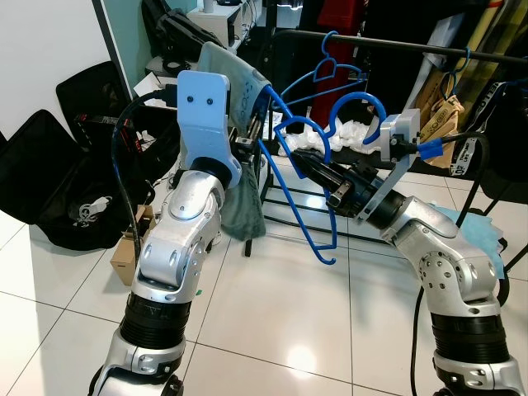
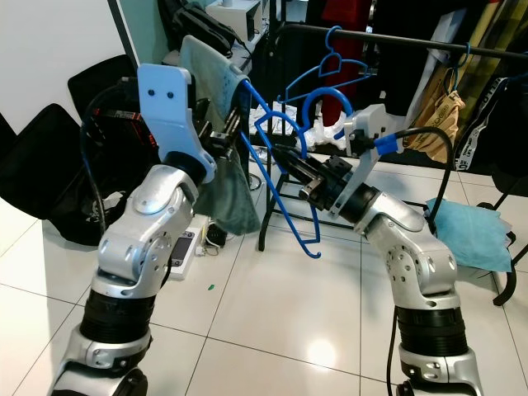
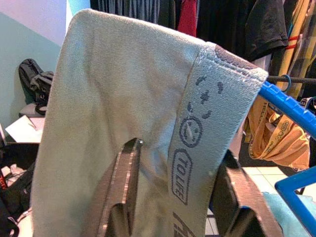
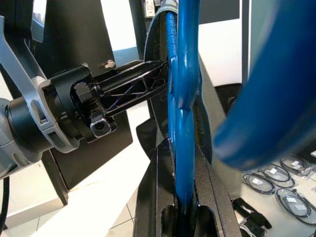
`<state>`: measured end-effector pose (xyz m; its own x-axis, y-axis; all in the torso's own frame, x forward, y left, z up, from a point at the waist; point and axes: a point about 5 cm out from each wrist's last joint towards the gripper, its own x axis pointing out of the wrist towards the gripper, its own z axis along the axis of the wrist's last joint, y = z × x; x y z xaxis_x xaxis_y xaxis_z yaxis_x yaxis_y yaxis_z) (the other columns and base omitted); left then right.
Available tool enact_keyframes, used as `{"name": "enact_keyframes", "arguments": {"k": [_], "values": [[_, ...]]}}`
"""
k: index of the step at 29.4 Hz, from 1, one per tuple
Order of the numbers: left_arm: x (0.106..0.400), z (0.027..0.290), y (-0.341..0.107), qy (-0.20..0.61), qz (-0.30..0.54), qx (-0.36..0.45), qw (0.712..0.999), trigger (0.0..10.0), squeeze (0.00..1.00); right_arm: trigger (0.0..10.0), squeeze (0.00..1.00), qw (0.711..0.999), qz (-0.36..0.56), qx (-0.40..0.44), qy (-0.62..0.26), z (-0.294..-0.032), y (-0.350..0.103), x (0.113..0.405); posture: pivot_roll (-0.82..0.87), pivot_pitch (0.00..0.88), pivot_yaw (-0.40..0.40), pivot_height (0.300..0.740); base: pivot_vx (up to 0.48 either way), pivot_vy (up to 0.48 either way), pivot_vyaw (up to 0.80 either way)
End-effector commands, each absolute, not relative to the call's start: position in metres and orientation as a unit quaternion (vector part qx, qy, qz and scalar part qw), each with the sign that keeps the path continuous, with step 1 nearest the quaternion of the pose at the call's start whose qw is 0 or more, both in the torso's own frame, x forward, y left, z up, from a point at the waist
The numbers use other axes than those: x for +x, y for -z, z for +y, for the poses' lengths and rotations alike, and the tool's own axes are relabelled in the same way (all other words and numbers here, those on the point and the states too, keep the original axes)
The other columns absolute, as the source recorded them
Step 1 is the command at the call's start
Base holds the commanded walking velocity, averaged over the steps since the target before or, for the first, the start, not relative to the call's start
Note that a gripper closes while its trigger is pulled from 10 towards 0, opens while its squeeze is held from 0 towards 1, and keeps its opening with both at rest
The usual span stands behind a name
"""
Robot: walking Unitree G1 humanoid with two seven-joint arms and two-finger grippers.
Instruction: Hang hanger
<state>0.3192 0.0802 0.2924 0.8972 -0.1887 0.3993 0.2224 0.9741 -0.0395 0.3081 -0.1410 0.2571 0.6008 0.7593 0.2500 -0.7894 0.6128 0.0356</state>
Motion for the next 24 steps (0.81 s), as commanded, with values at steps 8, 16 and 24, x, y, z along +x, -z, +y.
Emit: {"name": "enact_keyframes", "arguments": {"k": [8, 16, 24], "values": [[0.321, 0.084, -0.292, 0.096, -0.201, -0.042, 0.974, 0.0, 0.0, 10.0, 0.0, 0.889, -0.109, 0.07, -0.439, -0.139, -0.259, 0.306, -0.04, 0.07, 0.002, 0.74, 0.0, 0.0, 0.0], [0.316, 0.081, -0.303, 0.148, -0.224, -0.075, 0.96, 0.0, 0.0, 10.0, 0.0, 0.915, -0.089, 0.07, -0.387, -0.146, -0.253, 0.317, -0.03, 0.068, 0.002, 0.74, 0.0, 0.0, 0.0], [0.298, 0.077, -0.303, 0.268, -0.232, -0.07, 0.932, 0.0, 0.0, 10.0, 0.0, 0.947, -0.089, 0.084, -0.297, -0.169, -0.256, 0.334, -0.03, 0.071, 0.001, 0.74, 0.0, 0.0, 0.0]]}}
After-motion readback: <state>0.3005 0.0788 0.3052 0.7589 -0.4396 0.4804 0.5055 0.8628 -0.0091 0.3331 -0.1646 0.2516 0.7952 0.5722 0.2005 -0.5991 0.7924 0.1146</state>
